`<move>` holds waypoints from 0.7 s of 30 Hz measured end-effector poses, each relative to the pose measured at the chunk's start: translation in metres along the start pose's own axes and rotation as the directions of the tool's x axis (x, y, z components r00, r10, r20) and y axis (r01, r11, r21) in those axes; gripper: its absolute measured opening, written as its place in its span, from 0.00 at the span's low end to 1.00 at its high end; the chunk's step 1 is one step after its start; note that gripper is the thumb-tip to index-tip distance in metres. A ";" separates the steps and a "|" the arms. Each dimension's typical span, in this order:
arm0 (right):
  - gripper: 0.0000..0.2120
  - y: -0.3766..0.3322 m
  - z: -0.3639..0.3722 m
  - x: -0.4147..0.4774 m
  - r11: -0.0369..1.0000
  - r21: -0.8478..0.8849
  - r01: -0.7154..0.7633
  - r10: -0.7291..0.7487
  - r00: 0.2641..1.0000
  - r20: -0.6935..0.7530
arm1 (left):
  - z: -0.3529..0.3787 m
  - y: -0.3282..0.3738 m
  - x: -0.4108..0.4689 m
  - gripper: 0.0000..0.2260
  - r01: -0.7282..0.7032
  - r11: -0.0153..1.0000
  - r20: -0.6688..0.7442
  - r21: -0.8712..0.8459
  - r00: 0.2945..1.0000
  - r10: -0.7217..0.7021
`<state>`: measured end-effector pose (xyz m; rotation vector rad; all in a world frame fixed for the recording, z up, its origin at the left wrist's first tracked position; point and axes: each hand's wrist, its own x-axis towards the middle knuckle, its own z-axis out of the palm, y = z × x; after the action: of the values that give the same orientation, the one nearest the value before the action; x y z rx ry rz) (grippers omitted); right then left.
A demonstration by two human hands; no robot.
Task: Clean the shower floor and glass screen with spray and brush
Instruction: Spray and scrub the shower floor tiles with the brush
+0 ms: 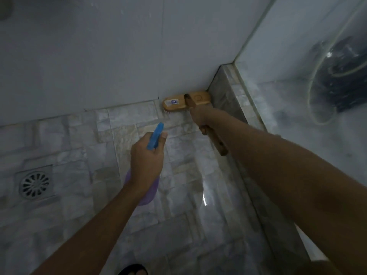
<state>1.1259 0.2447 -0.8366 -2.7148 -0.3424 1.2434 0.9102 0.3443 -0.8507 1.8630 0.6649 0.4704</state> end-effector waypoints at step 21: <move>0.21 -0.132 0.070 -0.001 0.811 -0.357 0.462 -0.404 0.886 0.229 | -0.155 -0.051 0.008 0.25 0.339 0.927 -0.168 0.162 0.935 -0.312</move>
<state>1.0524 0.3740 -0.8533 -2.6146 -1.2949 1.3392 0.8121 0.4748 -0.8408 1.8566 1.1272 0.3284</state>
